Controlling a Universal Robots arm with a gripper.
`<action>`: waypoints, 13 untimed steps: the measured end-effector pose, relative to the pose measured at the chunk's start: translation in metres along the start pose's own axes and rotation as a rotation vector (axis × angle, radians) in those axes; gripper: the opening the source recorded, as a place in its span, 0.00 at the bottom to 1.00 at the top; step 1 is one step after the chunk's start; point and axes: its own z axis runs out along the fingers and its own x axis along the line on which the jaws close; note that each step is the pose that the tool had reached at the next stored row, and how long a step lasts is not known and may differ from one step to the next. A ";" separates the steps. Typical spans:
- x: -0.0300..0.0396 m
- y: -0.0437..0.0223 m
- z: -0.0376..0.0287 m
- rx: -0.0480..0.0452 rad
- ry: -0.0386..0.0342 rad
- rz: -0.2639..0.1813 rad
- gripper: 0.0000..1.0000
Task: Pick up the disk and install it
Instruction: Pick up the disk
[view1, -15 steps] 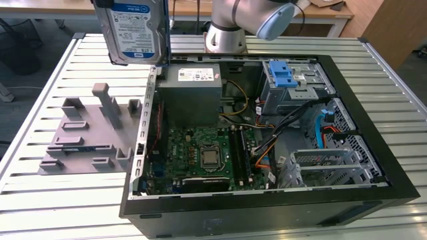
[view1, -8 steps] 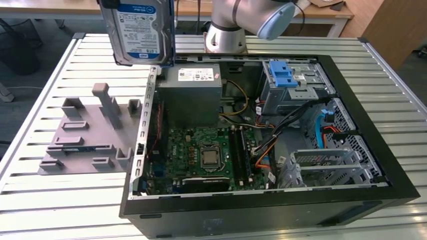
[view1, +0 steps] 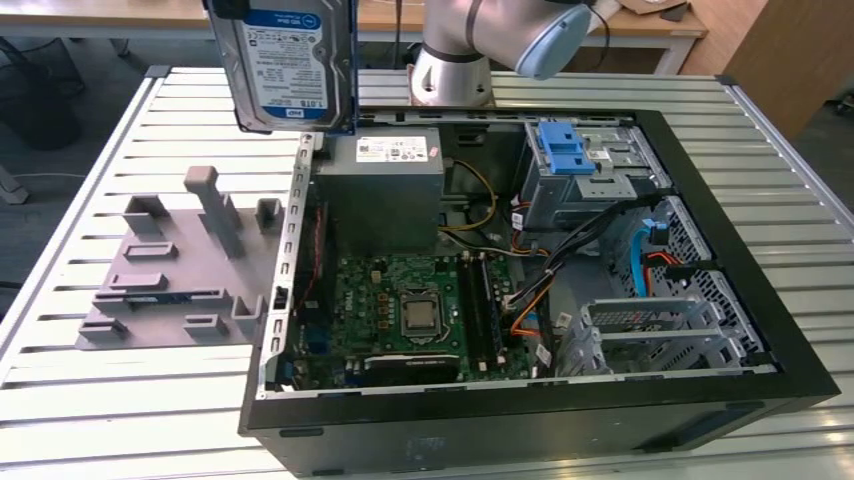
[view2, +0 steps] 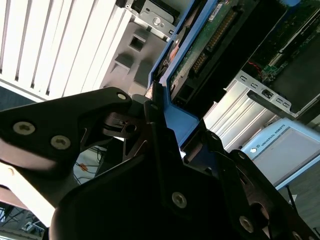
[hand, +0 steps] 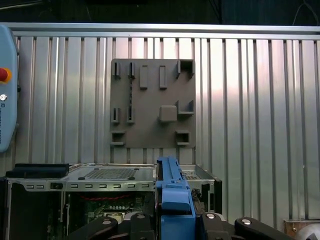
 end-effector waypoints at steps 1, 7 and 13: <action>0.0000 0.0000 0.0000 0.0000 -0.0001 0.000 0.36; 0.0001 0.0018 0.0001 0.0050 -0.0040 -0.001 0.36; 0.0002 0.0074 0.0002 0.0350 -0.0089 -0.002 0.36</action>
